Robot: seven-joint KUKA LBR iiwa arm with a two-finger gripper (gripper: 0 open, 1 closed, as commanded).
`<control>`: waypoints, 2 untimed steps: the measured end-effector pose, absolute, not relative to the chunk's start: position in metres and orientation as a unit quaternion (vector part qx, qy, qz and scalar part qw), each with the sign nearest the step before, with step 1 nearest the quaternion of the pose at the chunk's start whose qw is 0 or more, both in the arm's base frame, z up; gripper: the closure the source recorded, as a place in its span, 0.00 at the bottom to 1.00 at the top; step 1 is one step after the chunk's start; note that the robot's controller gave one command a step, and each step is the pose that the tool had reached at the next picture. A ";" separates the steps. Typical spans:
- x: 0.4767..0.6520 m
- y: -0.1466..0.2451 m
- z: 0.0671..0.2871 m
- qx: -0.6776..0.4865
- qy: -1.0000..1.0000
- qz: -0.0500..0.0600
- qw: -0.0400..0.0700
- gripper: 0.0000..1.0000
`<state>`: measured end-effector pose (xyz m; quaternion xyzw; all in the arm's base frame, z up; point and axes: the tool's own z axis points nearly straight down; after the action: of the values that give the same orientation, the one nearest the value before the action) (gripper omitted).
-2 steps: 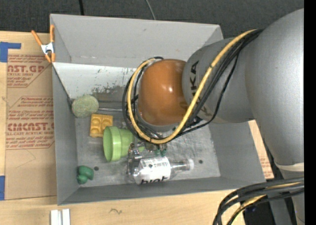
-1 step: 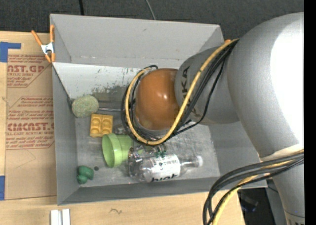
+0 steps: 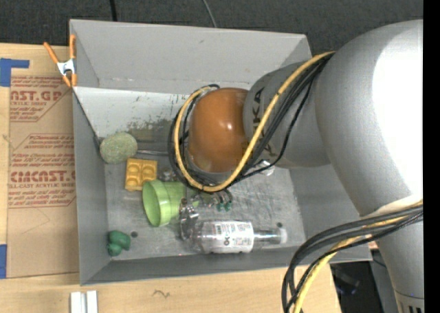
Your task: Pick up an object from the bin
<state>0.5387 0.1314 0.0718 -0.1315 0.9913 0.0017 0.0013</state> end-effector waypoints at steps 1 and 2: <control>0.539 0.131 0.072 -0.131 0.991 0.002 0.001 1.00; 0.568 0.143 0.095 -0.122 0.992 0.000 -0.001 1.00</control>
Offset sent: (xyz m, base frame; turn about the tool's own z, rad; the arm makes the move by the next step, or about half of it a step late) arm 0.0385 0.0156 0.0311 0.0240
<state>0.5681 0.1434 0.0945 -0.1223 0.9925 0.0004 -0.0006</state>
